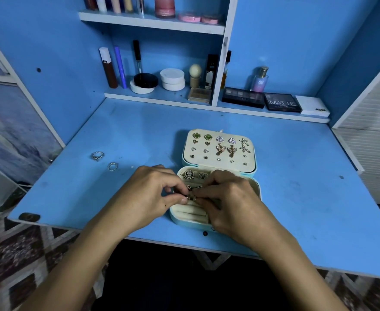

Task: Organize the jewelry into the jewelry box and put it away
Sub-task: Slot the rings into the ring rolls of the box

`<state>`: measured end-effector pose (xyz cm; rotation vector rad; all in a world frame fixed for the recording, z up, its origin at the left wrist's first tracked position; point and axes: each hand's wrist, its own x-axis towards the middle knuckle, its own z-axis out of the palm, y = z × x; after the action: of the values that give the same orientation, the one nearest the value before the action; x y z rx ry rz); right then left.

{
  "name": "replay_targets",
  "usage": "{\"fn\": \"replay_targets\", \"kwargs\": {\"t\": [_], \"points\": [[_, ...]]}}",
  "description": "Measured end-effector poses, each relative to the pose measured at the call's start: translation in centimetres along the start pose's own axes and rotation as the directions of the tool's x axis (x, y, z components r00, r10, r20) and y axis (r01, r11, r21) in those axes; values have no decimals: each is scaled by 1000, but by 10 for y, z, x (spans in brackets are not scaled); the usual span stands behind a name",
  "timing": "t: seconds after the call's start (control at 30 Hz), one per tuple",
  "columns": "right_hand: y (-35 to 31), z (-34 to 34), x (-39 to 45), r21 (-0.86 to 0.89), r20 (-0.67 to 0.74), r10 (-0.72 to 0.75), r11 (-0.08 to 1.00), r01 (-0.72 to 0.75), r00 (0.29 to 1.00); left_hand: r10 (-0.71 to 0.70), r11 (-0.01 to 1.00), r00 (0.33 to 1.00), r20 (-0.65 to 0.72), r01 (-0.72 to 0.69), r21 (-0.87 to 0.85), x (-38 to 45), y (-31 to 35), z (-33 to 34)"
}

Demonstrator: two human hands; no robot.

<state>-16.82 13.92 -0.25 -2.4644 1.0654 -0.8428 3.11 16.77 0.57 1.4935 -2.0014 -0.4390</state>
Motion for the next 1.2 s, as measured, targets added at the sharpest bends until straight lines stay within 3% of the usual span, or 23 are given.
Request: {"fn": "replay_targets", "kwargs": {"t": [0.33,0.7,0.93,1.2], "points": [[0,-1,2,-27,11,68,997,-67,998,76,995,996,42,-79,57,3,-1,-2],[-6,-7,2,-12,47,148,989,-148,988,73,994,996,56,-77,81,1,4,-4],[-12,-11,12,-130,65,148,982,-139,987,15,999,998,63,-17,28,-2,4,-11],[-27,-15,52,-29,129,164,986,-162,978,-24,1000,992,-124,26,11,-10,-25,-40]]}}
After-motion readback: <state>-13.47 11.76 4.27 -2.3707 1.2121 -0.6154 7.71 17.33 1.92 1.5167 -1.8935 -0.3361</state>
